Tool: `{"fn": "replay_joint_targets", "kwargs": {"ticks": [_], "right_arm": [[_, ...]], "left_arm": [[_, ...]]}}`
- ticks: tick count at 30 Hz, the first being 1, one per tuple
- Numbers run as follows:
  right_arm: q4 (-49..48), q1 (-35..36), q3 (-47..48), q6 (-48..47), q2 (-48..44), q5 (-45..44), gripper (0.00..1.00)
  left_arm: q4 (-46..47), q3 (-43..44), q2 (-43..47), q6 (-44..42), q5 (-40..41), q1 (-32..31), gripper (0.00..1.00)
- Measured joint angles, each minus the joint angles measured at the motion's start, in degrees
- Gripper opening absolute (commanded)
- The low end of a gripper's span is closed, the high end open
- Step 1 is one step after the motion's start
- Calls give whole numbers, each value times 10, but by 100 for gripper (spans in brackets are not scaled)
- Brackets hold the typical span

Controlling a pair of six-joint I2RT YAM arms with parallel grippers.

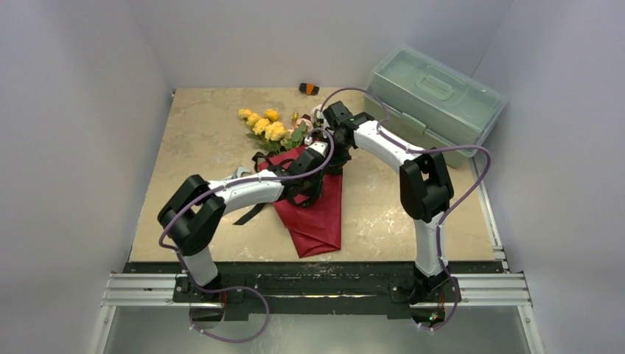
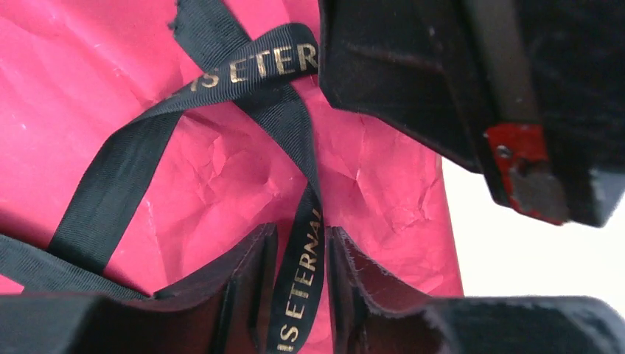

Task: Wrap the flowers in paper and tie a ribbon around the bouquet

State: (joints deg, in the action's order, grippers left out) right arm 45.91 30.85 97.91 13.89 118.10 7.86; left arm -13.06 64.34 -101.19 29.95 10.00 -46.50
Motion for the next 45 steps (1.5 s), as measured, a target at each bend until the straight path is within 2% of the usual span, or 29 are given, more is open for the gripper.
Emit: {"fn": "replay_joint_targets", "kwargs": {"ticks": [5, 12, 22, 28, 35, 38, 41, 45], "right_arm": [[4, 13, 0, 0, 0, 9, 0], [11, 11, 0, 0, 0, 9, 0], [23, 10, 0, 0, -1, 9, 0], [30, 10, -1, 2, -9, 9, 0], [33, 10, -35, 3, -32, 23, 0], [35, 10, -50, 5, -32, 34, 9], [43, 10, -56, 7, -30, 48, 21], [47, 10, -50, 9, -30, 61, 28]], "left_arm": [[17, -54, 68, 5, -1, 5, 54], [41, -71, 127, 4, -15, 5, 56], [40, -146, 188, -42, -58, 5, 42], [54, -176, 177, -52, -66, 5, 34], [76, -175, 139, -57, -64, 5, 32], [75, -166, 139, -57, -56, 5, 34], [74, -140, 139, -56, -45, 5, 41], [71, -126, 163, -56, -25, 5, 45]]}}
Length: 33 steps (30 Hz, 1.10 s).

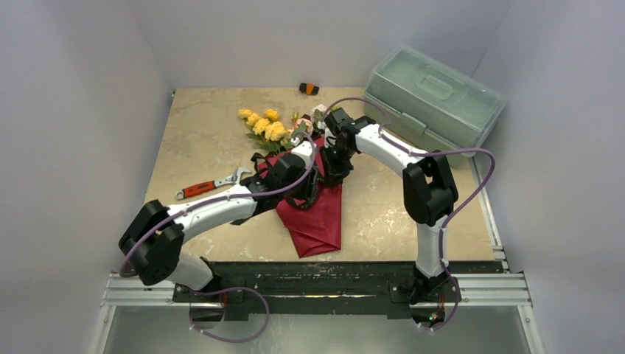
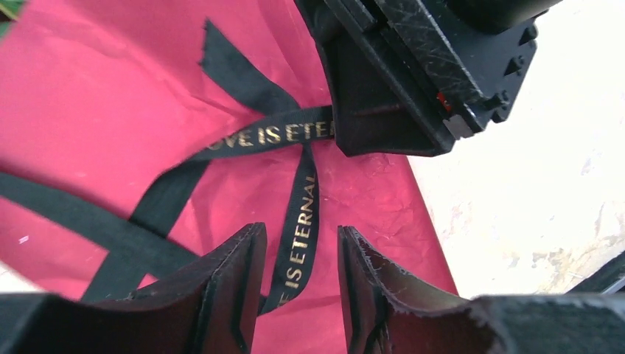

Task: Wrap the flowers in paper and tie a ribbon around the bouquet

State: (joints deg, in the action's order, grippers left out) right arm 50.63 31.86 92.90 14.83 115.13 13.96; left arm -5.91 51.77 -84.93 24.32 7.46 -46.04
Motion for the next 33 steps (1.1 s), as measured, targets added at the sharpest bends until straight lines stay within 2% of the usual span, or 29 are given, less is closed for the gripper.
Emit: {"fn": "replay_joint_targets", "kwargs": {"ticks": [8, 18, 25, 33], "right_arm": [[20, 0, 97, 23, 4, 21, 50], [17, 0, 147, 64, 73, -30, 52], [26, 0, 176, 85, 131, -85, 54], [28, 7, 226, 100, 158, -105, 51]], "left_arm": [[-42, 0, 104, -1, 61, 0, 46], [-105, -17, 149, 8, 123, 2, 44], [-123, -34, 166, 17, 135, 3, 43], [-127, -42, 172, 19, 139, 3, 43]]}}
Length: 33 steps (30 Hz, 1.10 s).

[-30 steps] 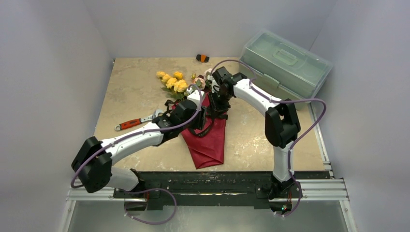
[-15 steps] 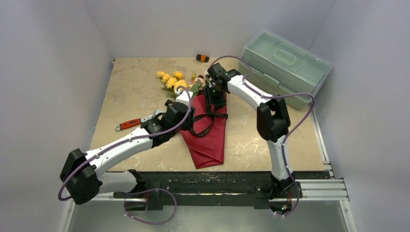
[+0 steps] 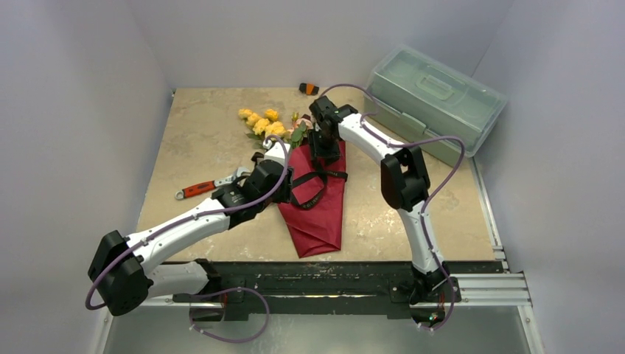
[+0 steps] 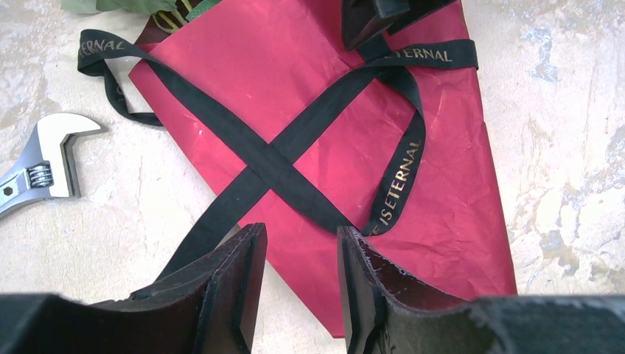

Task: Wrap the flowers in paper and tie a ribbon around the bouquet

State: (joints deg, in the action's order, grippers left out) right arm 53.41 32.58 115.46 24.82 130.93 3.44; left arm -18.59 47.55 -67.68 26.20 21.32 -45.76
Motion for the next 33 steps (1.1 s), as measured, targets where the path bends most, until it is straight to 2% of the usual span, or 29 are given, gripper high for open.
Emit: {"fn": "replay_joint_targets", "kwargs": {"ticks": [3, 12, 19, 25, 33], "right_arm": [[0, 8, 14, 5, 14, -5, 43], [16, 20, 18, 14, 47, -14, 1], [30, 20, 32, 17, 47, -14, 0], [51, 20, 111, 10, 42, -29, 0], [64, 8, 113, 7, -52, -69, 0]], "left_arm": [[0, -3, 0, 0, 0, 0, 43], [-4, -17, 4, 0, 2, 3, 43], [-3, -24, 1, -2, 2, 8, 43], [1, -23, -46, -2, 5, 15, 42], [-20, 21, -120, 8, 30, 29, 42]]}}
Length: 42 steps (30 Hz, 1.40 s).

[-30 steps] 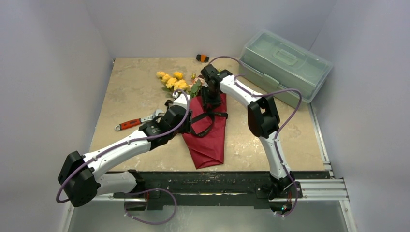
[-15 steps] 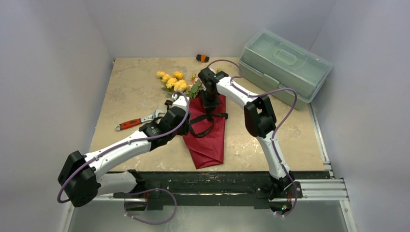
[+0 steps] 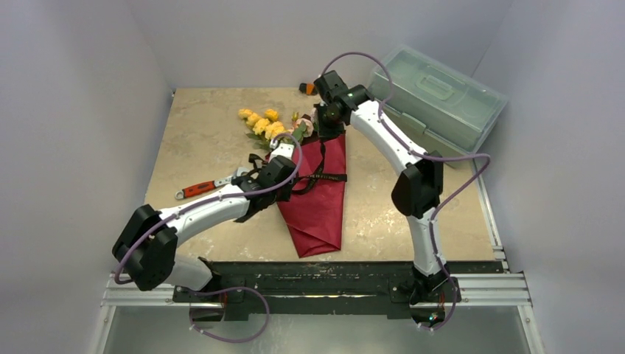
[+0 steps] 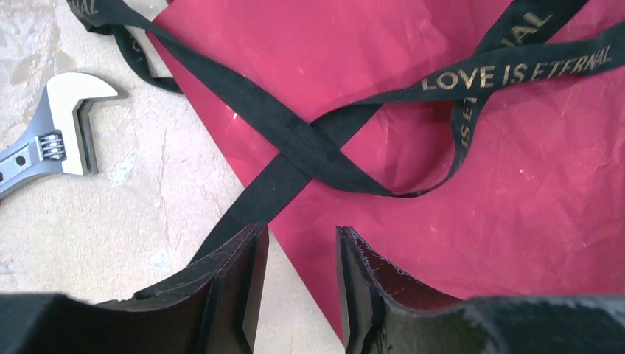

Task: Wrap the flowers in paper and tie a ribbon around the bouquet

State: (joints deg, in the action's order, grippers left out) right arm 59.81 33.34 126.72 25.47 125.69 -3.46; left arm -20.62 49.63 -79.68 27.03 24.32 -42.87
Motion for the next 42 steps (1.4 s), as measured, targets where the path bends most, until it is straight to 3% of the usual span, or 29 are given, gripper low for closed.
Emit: {"fn": "replay_joint_targets", "kwargs": {"ticks": [9, 15, 24, 30, 33, 34, 35, 37, 39, 42], "right_arm": [[-7, -16, -54, 0, -75, -26, 0], [-3, -35, -63, 0, -77, -50, 0], [4, -89, -85, -7, -119, -80, 0], [11, -137, -122, -12, -180, -158, 0], [-10, -165, -198, 5, -241, -228, 0], [-25, -178, -246, 11, -275, -247, 3], [-31, -185, -274, 17, -297, -259, 14], [-58, -205, -340, 37, -343, -270, 54], [-68, -219, -388, 65, -367, -271, 78], [-73, -225, -431, 90, -362, -262, 95]], "left_arm": [[33, 14, -82, 15, -4, 22, 27], [38, 16, -151, 20, -16, 62, 27], [62, 63, -201, 19, -19, 70, 24], [64, 64, -202, 19, -20, 71, 23], [64, 64, -202, 17, -20, 71, 23], [64, 64, -202, 15, -21, 72, 23], [64, 64, -202, 14, -22, 72, 22], [64, 64, -202, 10, -26, 72, 22], [65, 64, -202, 8, -31, 73, 22], [66, 64, -202, 2, -35, 73, 21]]}}
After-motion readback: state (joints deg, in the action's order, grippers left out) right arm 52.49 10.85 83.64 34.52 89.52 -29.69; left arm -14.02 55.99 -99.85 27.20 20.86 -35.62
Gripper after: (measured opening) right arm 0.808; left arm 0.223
